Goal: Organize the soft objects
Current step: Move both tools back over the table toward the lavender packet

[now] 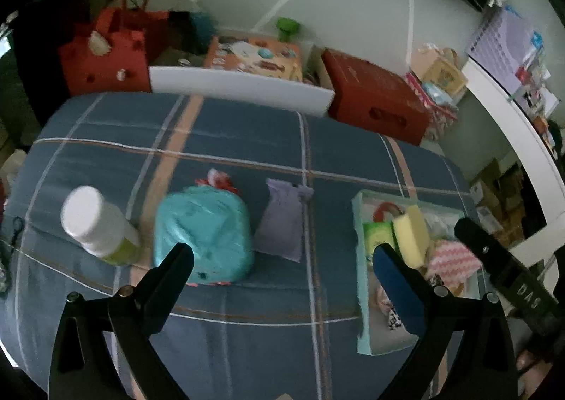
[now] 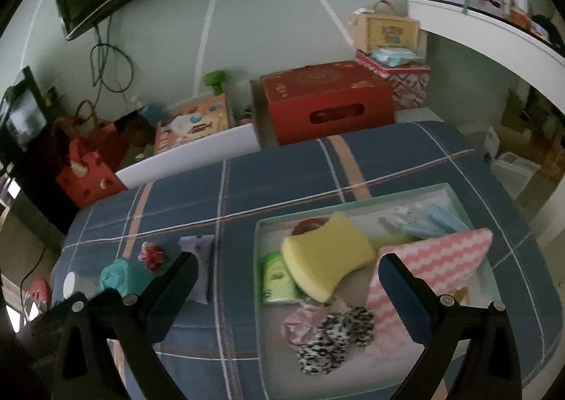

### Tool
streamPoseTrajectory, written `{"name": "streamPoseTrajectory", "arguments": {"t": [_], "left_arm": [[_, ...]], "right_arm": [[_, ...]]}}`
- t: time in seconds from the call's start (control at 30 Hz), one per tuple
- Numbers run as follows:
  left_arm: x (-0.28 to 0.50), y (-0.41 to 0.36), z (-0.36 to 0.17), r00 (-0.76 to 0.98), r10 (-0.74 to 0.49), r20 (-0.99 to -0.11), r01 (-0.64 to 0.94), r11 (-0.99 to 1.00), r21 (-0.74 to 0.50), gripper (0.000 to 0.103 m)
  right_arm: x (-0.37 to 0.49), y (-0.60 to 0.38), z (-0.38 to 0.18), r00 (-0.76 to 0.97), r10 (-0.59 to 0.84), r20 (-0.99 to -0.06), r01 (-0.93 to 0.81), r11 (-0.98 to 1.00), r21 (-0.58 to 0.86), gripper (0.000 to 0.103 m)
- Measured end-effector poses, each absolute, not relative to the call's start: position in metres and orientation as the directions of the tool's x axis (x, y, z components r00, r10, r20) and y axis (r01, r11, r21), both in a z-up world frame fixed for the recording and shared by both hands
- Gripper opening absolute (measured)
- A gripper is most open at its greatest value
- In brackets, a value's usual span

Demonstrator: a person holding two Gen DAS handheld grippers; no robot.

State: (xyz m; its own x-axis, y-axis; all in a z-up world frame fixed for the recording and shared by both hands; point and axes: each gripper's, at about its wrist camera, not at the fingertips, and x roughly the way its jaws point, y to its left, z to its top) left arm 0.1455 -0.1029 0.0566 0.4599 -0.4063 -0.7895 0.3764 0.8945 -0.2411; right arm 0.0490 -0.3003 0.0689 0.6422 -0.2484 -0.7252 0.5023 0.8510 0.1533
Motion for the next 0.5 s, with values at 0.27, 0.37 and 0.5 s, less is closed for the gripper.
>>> {"name": "streamPoseTrajectory", "arguments": {"t": [0.27,0.37,0.5], "left_arm": [[0.164,-0.050,0.064,0.510,-0.367,-0.778,0.275,0.926,-0.257,0.101],[0.171,-0.024,0.063,0.545,-0.301,-0.782,0.197,0.953,-0.229,0.101],[0.184,0.008,0.056,0.554,-0.251,-0.794,0.103,0.967,-0.234,0.101]], "right_arm": [[0.067,-0.278,0.065,0.637,-0.219,-0.739,0.451,0.884,0.127,0.103],[0.078,-0.270,0.060,0.633,-0.198,-0.748,0.428,0.895,0.125,0.103],[0.099,-0.258,0.049,0.622,-0.145,-0.769,0.391,0.909,0.146,0.103]]}}
